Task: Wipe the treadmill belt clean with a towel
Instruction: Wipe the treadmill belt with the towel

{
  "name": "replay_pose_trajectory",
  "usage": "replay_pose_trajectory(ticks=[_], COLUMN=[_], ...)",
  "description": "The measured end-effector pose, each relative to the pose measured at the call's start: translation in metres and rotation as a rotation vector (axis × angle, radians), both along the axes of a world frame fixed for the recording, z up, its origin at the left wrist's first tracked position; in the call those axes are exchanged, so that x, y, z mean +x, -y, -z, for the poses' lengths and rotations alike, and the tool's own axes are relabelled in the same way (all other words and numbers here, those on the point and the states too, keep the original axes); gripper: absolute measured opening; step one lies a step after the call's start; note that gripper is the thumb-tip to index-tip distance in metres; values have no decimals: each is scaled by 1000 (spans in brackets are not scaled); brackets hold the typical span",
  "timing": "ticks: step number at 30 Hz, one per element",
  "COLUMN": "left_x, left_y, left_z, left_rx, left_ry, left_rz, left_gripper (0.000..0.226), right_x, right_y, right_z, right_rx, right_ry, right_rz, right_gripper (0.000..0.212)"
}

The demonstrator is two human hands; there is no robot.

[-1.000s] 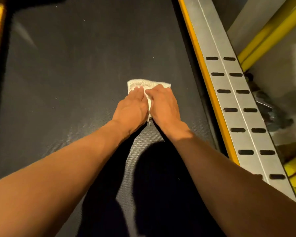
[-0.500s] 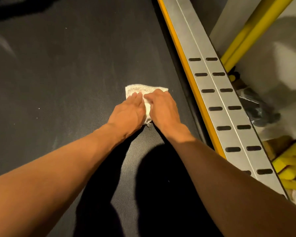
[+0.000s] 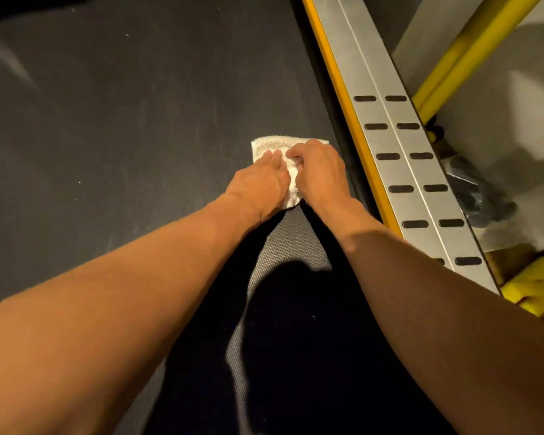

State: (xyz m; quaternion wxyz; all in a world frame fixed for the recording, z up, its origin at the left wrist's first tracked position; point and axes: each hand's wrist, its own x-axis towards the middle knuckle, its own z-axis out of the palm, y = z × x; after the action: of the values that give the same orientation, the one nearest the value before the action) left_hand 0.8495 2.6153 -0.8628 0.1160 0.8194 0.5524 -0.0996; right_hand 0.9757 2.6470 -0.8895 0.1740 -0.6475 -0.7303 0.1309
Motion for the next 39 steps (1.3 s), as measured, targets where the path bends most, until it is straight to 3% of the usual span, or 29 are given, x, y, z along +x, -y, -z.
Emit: replay_pose_trajectory(ticks=[8,12,15,17,21,25,28,32,36,39], left_x=[16,19,24,26,25,27,29,18,4,-2], left_y=[17,6,8,14,23,18,17,29,48,47], left_z=[9,0,-3,0,13,7,2,12,23,13], left_rx=[84,143,194,210,271,314,315,357,401,238], left_ry=[3,-50,-92,-84,-28,90,144,176,360,387], left_rz=[102,130,142,173,279,260,238,351,446,334], left_gripper=[56,54,54,54,52,33,32,18,8,15], right_x=[28,23,18,24,38,37,32,37,40,39], right_y=[44,24,32,50,82,75,73,96,131,122], right_z=[1,-4,-7,-2,8,2,1,7,16,14], right_rx=[58,65,9,-36,-95,-83,-85,-93,111,126], right_ry=[-5,6,-66,-146,-40,-53,-61,-10,-52,17], right_rz=[48,93,86,69,16,25,6,-11,-66,-21], right_gripper=[33,34,33,37,53,59,61,73,43,34])
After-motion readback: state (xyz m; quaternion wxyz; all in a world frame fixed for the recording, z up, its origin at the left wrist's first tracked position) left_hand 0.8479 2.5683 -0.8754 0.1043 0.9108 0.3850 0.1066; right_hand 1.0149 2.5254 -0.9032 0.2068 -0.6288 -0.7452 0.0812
